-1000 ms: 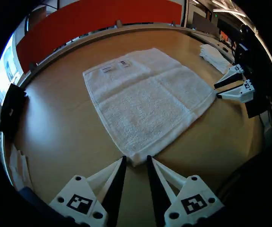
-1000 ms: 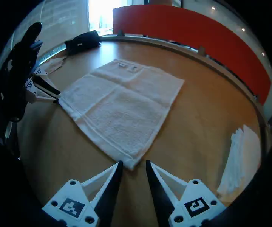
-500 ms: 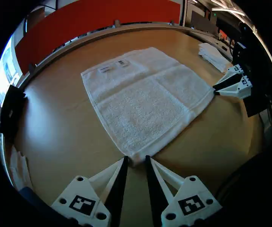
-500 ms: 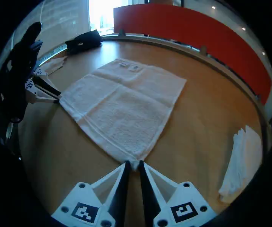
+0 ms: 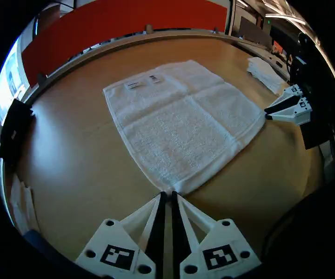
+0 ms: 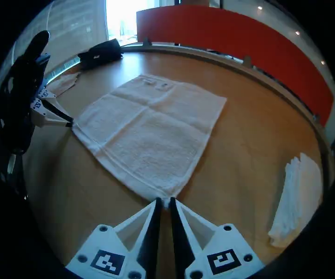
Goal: Fold towel
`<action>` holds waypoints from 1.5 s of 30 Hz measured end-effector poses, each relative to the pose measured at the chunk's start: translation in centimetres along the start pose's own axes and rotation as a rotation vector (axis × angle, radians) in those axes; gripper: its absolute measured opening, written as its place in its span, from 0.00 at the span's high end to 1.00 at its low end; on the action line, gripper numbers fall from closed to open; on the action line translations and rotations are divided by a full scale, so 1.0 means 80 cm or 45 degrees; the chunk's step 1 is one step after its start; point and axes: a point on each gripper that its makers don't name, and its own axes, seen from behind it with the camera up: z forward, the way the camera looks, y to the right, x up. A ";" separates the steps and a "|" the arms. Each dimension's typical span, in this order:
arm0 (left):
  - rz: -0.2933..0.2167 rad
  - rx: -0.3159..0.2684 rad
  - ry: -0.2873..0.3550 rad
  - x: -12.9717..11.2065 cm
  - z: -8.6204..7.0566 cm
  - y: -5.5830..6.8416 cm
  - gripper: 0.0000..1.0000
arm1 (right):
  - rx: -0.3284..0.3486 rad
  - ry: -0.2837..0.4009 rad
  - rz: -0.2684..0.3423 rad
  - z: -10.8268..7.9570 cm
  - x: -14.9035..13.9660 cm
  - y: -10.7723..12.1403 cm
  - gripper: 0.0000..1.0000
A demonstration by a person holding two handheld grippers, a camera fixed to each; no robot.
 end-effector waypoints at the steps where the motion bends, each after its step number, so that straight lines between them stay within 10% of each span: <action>1: -0.003 0.000 0.001 0.000 0.000 0.000 0.92 | -0.001 0.001 0.002 0.000 0.000 0.000 0.86; 17: -0.094 -0.019 0.038 0.022 -0.031 0.003 0.93 | 0.000 0.065 0.003 -0.026 0.029 -0.003 0.86; 45: -0.248 -0.083 0.088 0.043 -0.136 0.034 0.93 | 0.042 0.146 0.071 -0.137 0.080 -0.033 0.87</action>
